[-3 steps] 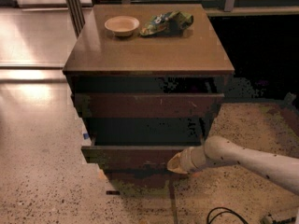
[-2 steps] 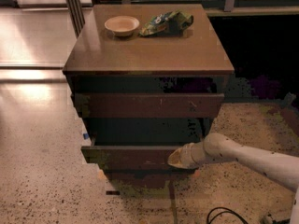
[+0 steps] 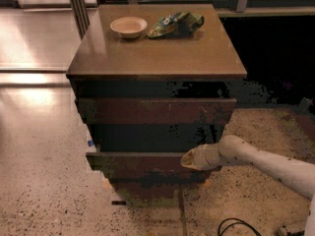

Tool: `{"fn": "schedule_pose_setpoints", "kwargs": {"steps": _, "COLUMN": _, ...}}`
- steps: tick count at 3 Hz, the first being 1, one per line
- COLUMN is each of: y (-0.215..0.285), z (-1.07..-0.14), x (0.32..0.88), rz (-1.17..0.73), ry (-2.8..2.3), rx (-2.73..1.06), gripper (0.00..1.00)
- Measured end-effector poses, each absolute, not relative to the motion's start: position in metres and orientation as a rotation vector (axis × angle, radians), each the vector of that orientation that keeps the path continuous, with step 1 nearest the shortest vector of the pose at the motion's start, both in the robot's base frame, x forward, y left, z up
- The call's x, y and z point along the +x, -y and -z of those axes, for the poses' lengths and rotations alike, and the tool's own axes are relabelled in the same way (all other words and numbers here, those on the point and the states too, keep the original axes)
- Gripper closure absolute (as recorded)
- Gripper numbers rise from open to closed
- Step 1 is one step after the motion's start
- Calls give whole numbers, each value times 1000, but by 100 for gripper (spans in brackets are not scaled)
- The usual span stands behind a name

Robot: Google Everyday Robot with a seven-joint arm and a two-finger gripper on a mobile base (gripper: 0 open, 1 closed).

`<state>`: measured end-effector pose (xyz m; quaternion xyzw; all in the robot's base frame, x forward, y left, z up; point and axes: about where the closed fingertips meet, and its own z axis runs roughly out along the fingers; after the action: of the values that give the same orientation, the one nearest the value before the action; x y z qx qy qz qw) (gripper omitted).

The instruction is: Close middle drawer

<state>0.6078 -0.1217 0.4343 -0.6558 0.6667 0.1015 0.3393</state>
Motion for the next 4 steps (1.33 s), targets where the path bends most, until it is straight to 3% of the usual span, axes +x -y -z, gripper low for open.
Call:
{"fn": "schedule_pose_setpoints", "kwargs": {"steps": 1, "y": 141, "z": -431, "x": 657, "rz": -295, "ry": -1717, "rx": -1733, "gripper": 100}}
{"fn": "schedule_pose_setpoints", "kwargs": {"steps": 4, "y": 142, "z": -418, "x": 672, "rz": -262, "ry": -1695, "rx": -1743, "gripper": 100}}
